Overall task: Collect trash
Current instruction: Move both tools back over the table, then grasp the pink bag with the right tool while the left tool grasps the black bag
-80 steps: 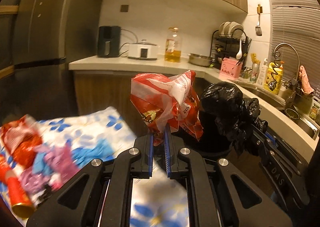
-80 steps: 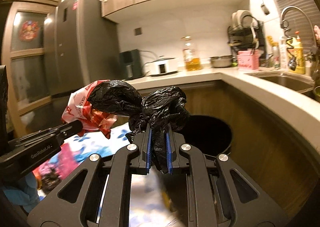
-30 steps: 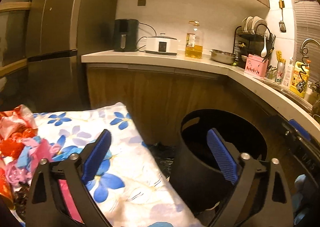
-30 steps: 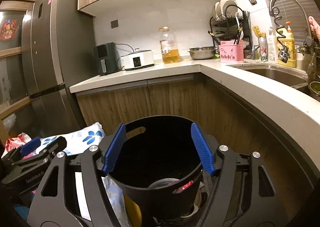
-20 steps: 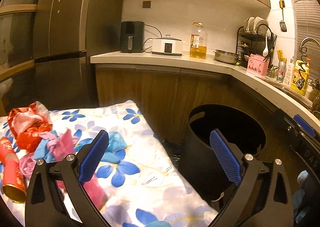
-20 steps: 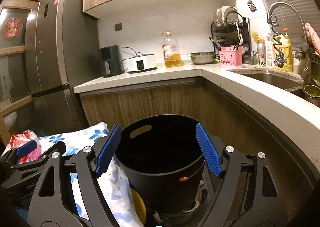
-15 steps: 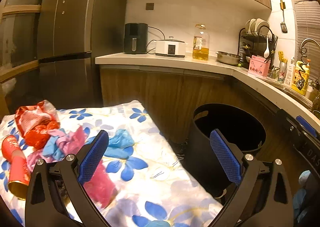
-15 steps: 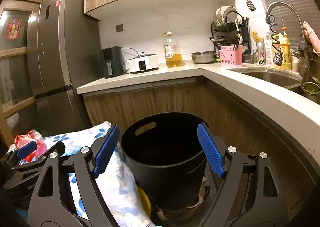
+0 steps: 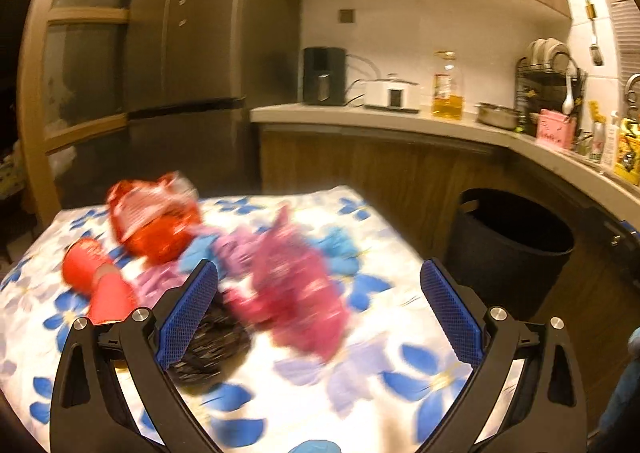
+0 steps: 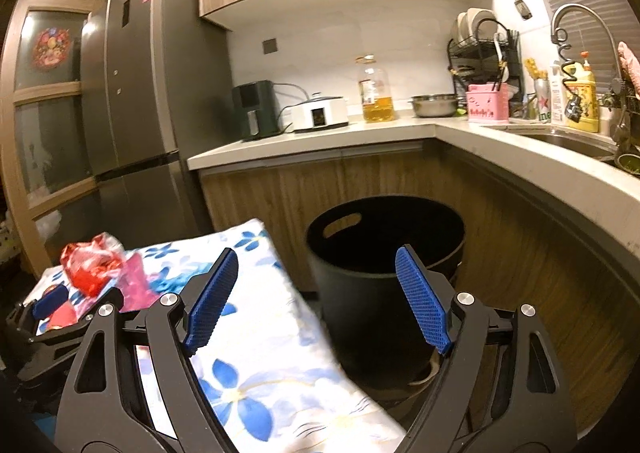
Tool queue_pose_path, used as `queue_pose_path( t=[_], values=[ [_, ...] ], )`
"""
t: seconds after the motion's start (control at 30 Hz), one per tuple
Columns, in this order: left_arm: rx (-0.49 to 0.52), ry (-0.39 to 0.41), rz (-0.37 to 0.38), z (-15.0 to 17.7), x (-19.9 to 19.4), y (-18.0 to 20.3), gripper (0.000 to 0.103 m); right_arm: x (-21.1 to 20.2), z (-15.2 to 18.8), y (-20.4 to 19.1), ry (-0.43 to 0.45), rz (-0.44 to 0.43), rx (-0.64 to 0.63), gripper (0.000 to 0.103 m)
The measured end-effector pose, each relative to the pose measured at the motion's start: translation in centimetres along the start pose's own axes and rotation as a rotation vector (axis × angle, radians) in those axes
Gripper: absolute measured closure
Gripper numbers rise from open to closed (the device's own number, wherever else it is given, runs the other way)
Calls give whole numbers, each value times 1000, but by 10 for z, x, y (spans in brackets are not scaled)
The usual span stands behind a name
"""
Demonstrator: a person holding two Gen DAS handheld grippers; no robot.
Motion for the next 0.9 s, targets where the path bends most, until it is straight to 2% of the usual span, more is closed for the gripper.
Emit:
queue_pose_path(
  t=[0.2, 0.53, 0.73, 0.83, 0.9],
  values=[
    [-50, -20, -31, 17, 1, -43, 6, 11, 22, -32, -54, -62, -24, 23],
    [-61, 13, -40, 35, -16, -79, 6, 52, 51, -120, -141, -223, -148, 23],
    [-74, 29, -43, 38, -24, -99, 6, 82, 60, -164, -181, -268, -195, 23],
    [-79, 28, -34, 39, -22, -103, 6, 95, 63, -177, -199, -277, -216, 25],
    [-78, 24, -28, 40, -20, -103, 6, 103, 63, -183, -215, -284, -220, 33]
  ],
)
Point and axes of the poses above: each gripper's, at about its wrist camera, not at the fingertips, and x roughly the way its jaws point, y to its right, z to its underside, the point moved 7 cm from there along x, roughly the way its jaws point, and after that the axes turned 11 degrees about -y, right-handed, at the moved point
